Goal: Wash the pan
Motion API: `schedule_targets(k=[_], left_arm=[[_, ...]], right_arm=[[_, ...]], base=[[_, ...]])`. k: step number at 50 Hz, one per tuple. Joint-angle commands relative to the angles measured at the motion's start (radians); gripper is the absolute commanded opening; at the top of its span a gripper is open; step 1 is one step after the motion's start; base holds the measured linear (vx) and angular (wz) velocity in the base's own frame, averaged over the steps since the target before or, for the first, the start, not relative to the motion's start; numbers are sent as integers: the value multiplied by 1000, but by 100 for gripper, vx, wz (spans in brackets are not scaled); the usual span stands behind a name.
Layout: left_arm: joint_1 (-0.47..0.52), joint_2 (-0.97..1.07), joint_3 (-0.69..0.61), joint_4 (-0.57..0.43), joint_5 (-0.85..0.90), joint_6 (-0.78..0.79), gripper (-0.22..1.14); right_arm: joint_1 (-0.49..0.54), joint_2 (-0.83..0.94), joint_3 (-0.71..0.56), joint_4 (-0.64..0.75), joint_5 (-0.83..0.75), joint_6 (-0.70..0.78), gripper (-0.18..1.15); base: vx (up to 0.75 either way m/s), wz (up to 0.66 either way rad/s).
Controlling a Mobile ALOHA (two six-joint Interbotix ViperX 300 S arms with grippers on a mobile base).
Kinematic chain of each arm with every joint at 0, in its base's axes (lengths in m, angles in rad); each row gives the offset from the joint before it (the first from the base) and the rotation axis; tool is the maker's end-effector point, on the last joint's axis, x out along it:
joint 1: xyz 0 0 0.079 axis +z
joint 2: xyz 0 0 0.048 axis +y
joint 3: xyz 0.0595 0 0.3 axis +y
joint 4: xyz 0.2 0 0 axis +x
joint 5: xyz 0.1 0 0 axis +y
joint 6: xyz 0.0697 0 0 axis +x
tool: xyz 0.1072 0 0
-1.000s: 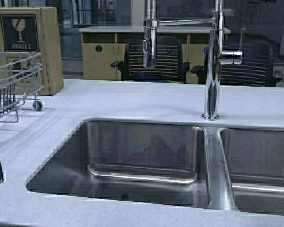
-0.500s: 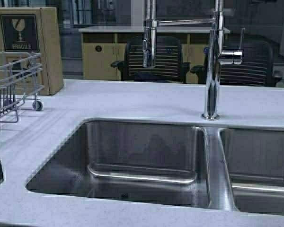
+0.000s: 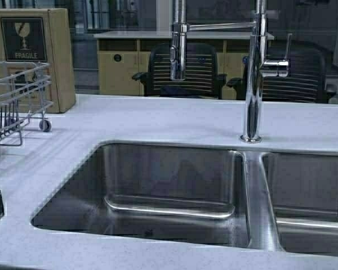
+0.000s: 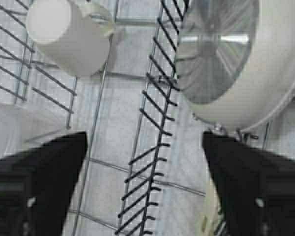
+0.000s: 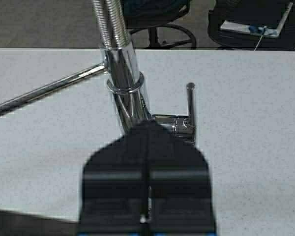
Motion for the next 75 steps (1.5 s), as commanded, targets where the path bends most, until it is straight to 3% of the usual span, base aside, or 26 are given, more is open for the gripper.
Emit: schedule_targets(k=[1,75], left_arm=[[-31,-57,-25,-2,-5,0,101],[-44,-117,-5,-2,-23,-2,101]], right_arm=[[3,-6,-23,0,-9,-2,5],[3,-6,-20,-2,-9,-5,5]], base=[[0,0],[0,0]])
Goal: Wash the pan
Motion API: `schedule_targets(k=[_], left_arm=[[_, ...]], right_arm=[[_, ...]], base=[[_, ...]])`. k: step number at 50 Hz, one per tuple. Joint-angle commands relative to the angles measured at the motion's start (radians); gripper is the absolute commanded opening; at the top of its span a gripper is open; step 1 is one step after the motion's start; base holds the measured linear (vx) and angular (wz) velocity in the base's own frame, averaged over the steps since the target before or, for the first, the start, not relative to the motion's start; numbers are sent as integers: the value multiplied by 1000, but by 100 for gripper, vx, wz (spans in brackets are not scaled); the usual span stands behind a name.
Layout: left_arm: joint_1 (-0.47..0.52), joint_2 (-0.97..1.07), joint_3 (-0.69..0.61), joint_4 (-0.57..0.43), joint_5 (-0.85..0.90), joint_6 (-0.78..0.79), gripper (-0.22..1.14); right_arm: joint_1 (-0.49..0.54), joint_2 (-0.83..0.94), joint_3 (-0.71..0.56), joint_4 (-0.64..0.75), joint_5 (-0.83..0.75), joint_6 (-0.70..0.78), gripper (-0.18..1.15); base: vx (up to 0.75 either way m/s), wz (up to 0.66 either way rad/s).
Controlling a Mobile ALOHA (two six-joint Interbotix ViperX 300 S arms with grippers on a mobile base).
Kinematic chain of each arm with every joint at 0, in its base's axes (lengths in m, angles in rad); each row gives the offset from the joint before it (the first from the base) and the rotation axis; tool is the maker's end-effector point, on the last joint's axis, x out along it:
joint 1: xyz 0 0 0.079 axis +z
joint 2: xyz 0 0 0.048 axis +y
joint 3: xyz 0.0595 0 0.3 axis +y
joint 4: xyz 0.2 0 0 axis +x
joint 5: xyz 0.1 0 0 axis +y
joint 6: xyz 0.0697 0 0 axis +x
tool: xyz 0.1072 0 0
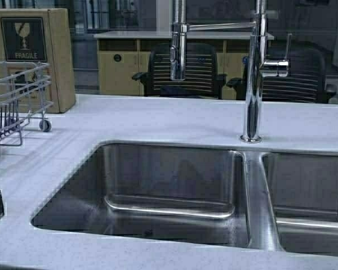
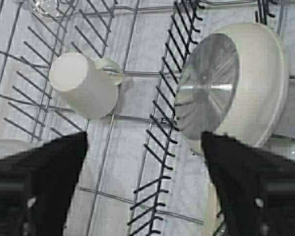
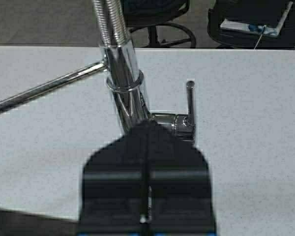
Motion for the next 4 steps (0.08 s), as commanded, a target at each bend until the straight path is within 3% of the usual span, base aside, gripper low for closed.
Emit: schedule_targets(k=[1,4], left_arm=[[2,-8,-12,-2,-6,-2,101],[2,-8,-12,-2,-6,-2,101]], right_arm=[[2,-8,-18,-2,-9,-2,5],[2,-8,-18,-2,-11,-2,5]], base=[[0,0],[0,0]])
